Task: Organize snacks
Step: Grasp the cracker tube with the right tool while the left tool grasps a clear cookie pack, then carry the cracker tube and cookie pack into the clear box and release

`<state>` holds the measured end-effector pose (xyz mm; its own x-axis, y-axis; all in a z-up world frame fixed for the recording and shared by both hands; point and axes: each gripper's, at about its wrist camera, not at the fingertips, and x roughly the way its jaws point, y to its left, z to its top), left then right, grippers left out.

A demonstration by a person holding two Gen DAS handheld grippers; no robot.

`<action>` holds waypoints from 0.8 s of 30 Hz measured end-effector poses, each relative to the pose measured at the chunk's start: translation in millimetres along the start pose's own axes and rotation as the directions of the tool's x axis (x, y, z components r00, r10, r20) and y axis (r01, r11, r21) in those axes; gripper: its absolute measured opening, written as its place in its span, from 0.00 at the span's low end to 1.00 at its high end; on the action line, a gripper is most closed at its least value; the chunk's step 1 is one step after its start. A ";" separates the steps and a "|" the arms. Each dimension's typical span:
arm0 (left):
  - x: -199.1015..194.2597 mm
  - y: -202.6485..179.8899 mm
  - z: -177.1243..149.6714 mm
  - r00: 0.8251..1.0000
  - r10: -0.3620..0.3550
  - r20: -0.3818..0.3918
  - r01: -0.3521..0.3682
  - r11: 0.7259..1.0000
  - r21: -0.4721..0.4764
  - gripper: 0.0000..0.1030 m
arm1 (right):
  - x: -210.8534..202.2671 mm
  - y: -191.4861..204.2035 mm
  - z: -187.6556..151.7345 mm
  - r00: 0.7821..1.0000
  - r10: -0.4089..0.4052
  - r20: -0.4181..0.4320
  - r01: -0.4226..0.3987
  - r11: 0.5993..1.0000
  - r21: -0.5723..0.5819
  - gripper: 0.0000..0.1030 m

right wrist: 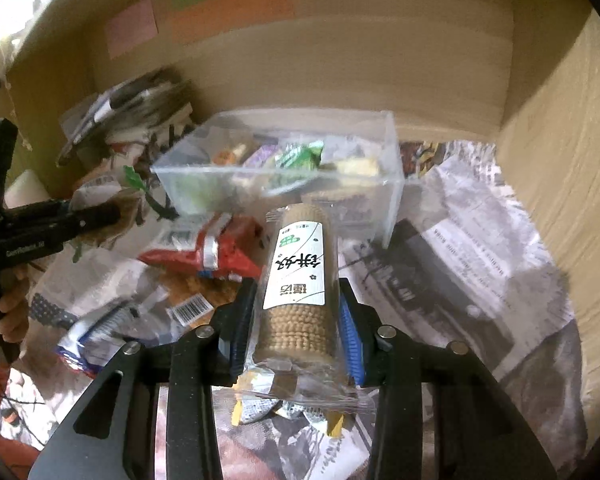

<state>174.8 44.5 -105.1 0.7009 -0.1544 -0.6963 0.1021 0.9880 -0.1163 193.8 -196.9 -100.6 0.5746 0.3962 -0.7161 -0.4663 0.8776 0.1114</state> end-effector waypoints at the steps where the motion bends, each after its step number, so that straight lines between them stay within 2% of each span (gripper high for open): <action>1: -3.4 -0.8 2.7 1.000 -0.001 0.012 0.001 1.000 0.001 0.39 | -5.4 0.3 2.1 1.000 0.000 0.015 0.000 1.000 0.000 0.35; 8: -15.3 -7.0 22.9 0.997 -0.013 0.072 0.012 1.000 0.013 0.39 | -30.1 3.6 19.5 0.994 0.004 0.111 -0.003 1.000 -0.005 0.35; 15: -14.5 -14.2 44.6 0.994 -0.020 0.108 0.018 1.000 0.021 0.39 | -32.4 7.0 45.2 0.982 0.010 0.187 -0.008 1.000 -0.012 0.35; 24: 9.0 -19.6 76.9 0.993 -0.030 0.118 0.027 0.999 0.027 0.39 | -6.6 1.4 76.0 0.979 -0.004 0.201 0.006 1.000 -0.010 0.35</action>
<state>233.4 24.5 -54.6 0.7757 -0.1813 -0.6045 0.1400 0.9834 -0.1152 240.6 -177.8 -43.3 0.7003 0.4388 -0.5631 -0.4693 0.8773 0.1000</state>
